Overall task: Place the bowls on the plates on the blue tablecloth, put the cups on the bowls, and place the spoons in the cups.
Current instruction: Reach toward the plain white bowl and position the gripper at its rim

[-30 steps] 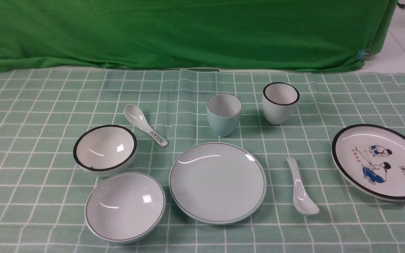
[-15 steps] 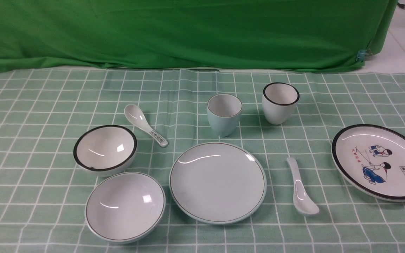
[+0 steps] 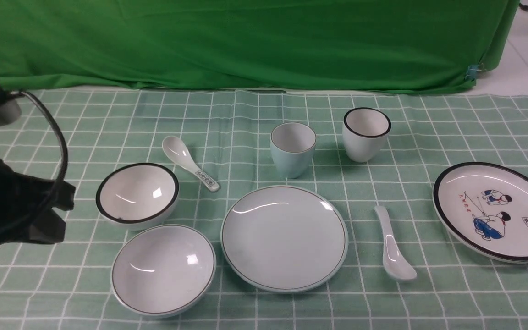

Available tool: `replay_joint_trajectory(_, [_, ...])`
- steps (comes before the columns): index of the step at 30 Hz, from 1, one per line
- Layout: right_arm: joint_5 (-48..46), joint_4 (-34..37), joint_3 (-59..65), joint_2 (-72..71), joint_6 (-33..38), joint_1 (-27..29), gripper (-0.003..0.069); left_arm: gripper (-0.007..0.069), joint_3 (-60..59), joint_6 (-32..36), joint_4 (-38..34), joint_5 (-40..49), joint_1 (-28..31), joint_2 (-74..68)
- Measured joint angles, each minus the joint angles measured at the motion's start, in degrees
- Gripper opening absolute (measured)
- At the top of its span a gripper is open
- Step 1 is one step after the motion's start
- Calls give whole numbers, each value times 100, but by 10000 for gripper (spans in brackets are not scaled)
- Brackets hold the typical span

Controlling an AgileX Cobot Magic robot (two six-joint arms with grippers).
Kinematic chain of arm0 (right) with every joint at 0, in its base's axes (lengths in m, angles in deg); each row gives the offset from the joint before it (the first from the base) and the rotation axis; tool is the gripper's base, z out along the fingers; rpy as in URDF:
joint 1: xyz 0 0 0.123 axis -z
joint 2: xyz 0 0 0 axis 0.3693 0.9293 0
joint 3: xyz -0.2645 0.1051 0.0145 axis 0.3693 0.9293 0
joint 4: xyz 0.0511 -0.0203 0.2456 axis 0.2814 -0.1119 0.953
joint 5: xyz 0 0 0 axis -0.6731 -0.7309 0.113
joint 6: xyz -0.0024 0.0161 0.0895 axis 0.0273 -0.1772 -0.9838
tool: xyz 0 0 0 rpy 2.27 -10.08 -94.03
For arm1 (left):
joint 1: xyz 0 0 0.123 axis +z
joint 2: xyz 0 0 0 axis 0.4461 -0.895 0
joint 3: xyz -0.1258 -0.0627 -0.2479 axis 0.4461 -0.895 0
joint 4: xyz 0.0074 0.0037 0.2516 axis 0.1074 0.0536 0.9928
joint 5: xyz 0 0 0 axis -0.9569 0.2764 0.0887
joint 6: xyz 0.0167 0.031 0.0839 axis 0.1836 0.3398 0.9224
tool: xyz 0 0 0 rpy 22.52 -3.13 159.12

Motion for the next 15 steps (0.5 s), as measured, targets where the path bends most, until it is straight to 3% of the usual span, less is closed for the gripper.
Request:
replay_joint_trajectory(1, [-669,26,-465,319,176,-151,29,1,0,23,-20,-15,0,-75])
replay_joint_trajectory(2, [-669,26,-465,402,220,-190,29,1,0,24,-29,-19,0,-94])
replay_joint_trajectory(3, [-1813,60,-1232,1083,549,-546,26,1,0,70,-80,-46,-23,-263])
replay_joint_trajectory(4, [-2368,62,-1599,1493,712,-737,26,1,0,81,-79,-89,-70,-325])
replay_joint_trajectory(7, [-3314,10,-2287,2449,1013,-1153,26,1,0,80,-2,-294,-378,-631])
replay_joint_trajectory(11, [-3519,-14,-2621,3364,1151,-1707,27,1,0,-177,363,-549,-1089,-1042])
replay_joint_trajectory(15, [-3504,-2,-2628,3780,1101,-2228,33,8,0,-545,740,-646,-1267,-1285])
